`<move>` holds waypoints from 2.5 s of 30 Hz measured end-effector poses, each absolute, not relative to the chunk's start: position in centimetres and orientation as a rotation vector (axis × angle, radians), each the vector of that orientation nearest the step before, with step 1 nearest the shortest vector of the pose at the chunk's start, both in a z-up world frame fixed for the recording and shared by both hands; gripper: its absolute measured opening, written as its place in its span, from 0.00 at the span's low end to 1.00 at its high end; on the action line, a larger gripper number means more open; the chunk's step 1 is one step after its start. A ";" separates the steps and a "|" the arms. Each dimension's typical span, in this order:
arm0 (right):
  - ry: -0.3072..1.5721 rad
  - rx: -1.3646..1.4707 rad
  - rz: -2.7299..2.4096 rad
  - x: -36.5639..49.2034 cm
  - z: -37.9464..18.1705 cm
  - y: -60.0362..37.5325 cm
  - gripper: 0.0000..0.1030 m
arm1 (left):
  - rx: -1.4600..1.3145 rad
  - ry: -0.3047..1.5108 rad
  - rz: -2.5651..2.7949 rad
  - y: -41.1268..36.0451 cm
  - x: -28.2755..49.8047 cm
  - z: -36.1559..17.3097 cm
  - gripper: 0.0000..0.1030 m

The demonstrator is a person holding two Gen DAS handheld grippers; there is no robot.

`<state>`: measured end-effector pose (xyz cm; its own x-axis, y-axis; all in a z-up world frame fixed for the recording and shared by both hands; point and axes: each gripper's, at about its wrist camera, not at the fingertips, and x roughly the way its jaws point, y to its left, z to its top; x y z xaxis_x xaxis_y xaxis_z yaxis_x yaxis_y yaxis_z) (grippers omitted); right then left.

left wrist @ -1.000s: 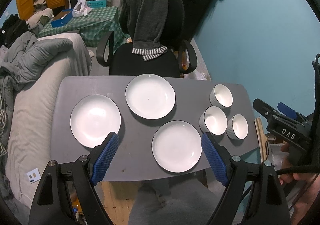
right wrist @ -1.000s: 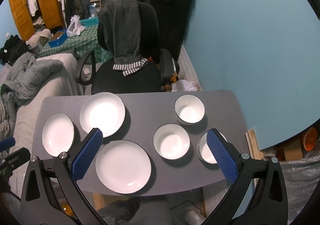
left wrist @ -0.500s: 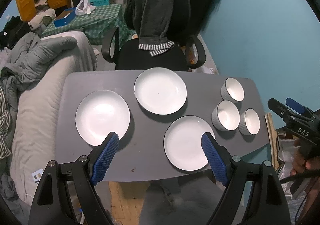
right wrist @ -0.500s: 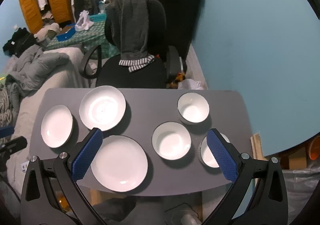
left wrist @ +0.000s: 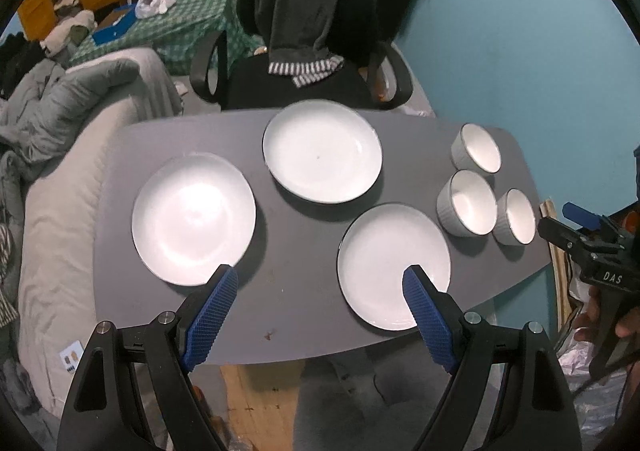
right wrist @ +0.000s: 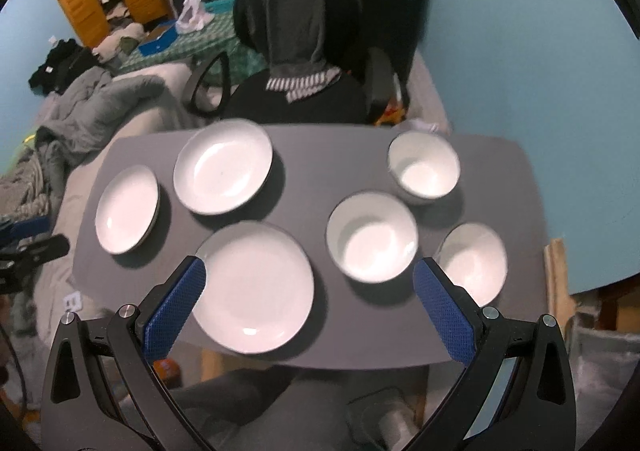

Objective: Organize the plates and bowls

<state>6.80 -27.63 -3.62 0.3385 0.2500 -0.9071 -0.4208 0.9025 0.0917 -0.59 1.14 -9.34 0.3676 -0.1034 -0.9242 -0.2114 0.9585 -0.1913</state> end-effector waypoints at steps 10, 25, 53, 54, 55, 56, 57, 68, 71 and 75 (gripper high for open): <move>1.254 -0.212 0.429 6.5 -9.5 -27.9 0.99 | -0.290 1.234 0.022 -0.2 -0.3 -13.3 0.83; 1.357 -0.239 0.415 7.1 -17.1 -27.8 0.99 | -0.302 1.336 0.043 -0.6 0.9 -20.6 0.83; 1.463 -0.189 0.501 8.1 -20.9 -26.7 0.63 | -0.448 1.408 -0.003 -0.4 3.3 -25.7 0.72; 1.464 -0.190 0.504 8.3 -20.9 -26.9 0.56 | -0.450 1.407 -0.004 -0.4 3.4 -25.8 0.72; 1.467 -0.192 0.508 8.3 -21.0 -26.9 0.48 | -0.450 1.407 -0.002 -0.5 3.5 -25.8 0.70; 1.472 -0.195 0.512 8.3 -21.0 -26.9 0.45 | -0.454 1.408 -0.003 -0.5 3.6 -25.9 0.66; 1.479 -0.197 0.514 8.2 -21.1 -27.0 0.41 | -0.456 1.410 -0.005 -0.6 3.6 -26.0 0.64; 1.515 -0.153 0.528 8.7 -21.3 -28.2 0.31 | -0.434 1.434 -0.026 -1.4 4.6 -26.9 0.31; 1.520 -0.149 0.531 9.2 -21.6 -27.0 0.31 | -0.443 1.448 -0.039 -1.4 4.6 -27.2 0.28; 1.520 -0.162 0.533 10.1 -22.1 -26.5 0.31 | -0.447 1.464 -0.068 -1.7 4.7 -27.7 0.24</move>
